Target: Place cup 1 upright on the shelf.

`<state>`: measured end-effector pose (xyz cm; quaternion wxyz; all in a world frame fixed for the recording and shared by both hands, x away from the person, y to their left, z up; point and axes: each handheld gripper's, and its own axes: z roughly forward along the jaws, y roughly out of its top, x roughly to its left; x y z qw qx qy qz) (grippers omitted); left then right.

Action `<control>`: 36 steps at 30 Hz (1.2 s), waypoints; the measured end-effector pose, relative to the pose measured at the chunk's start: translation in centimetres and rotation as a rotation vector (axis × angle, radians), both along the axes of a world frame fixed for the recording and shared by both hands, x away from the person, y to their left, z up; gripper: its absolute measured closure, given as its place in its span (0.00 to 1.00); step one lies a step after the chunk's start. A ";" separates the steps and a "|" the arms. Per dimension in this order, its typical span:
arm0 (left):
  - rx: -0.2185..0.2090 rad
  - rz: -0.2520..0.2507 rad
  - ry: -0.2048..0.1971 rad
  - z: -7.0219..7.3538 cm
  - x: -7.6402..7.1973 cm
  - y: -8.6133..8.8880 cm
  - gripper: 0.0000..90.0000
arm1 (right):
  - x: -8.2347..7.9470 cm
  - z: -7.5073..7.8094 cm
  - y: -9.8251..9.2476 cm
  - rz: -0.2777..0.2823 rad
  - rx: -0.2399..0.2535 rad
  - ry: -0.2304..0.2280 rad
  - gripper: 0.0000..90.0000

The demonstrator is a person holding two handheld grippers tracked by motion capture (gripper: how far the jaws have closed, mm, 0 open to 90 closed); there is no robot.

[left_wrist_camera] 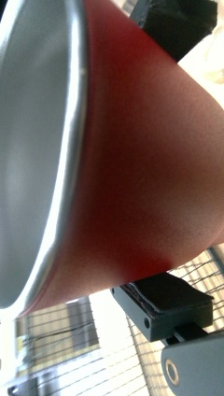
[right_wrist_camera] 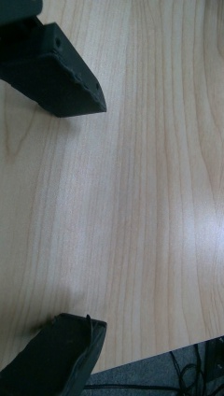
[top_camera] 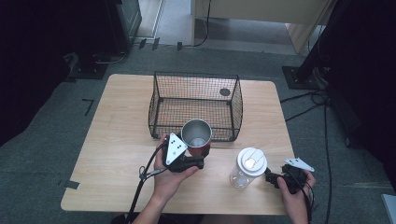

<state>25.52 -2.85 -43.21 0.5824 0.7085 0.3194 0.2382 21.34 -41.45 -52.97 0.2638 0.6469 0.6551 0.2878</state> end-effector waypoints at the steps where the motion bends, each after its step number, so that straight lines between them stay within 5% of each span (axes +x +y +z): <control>1: 0.000 0.000 0.000 0.0 0.0 0.0 0.09 | 0.0 0.0 0.0 0.000 0.000 0.000 0.00; 13: -0.055 0.042 -0.080 1.1 0.8 1.0 0.09 | 0.0 0.0 0.0 -0.002 0.003 0.001 0.00; 25: -0.177 0.118 -0.130 2.4 2.7 2.3 0.09 | 0.0 0.0 0.0 0.000 0.001 0.000 0.00; 36: -0.173 0.194 -0.204 3.3 5.2 2.1 0.09 | 0.0 0.0 0.0 -0.001 0.003 0.001 0.00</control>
